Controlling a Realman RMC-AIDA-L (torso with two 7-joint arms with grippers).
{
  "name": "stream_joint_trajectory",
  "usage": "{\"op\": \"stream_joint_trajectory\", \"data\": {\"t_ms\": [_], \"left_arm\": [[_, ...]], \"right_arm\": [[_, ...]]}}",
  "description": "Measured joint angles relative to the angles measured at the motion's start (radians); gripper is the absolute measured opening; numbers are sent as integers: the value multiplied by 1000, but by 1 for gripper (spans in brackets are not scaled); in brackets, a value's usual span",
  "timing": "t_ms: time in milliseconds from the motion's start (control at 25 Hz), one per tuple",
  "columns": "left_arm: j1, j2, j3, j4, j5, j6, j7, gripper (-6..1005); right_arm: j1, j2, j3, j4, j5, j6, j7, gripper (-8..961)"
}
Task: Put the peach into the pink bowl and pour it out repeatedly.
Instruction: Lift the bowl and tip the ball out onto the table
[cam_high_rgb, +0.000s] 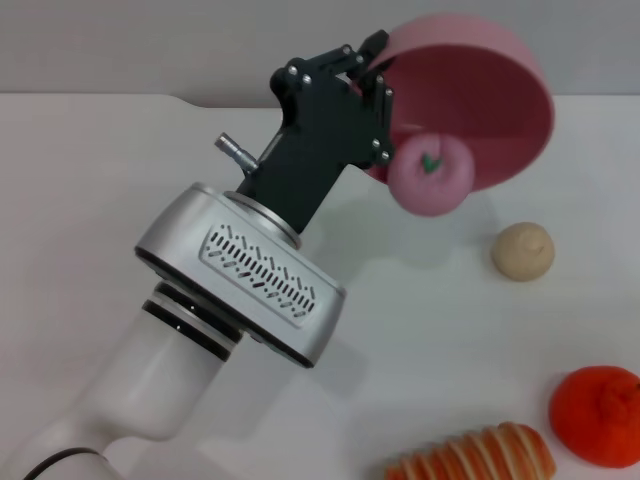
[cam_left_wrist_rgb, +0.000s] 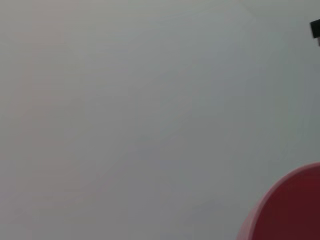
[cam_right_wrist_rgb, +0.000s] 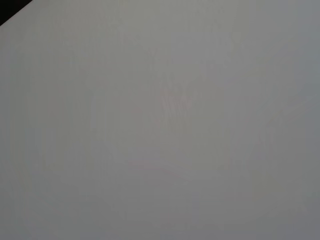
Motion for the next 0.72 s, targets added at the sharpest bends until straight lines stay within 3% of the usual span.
{"op": "stream_joint_trajectory", "data": {"t_ms": [440, 520, 600, 640, 720], "left_arm": [[-1, 2, -23, -1, -21, 16, -35, 47], [-5, 4, -62, 20, -42, 90, -67, 47], [-19, 5, -170, 65, -59, 296, -127, 46], [-19, 5, -170, 65, -59, 296, -127, 46], [-40, 5, -263, 99, -70, 466, -177, 46]], "right_arm": [[-1, 2, 2, 0, 0, 0, 0, 578], [-2, 2, 2, 0, 0, 0, 0, 578], [-5, 2, -6, 13, 0, -1, 0, 578], [-5, 2, -6, 13, 0, -1, 0, 578], [-10, 0, -20, 15, -3, -1, 0, 578]]}}
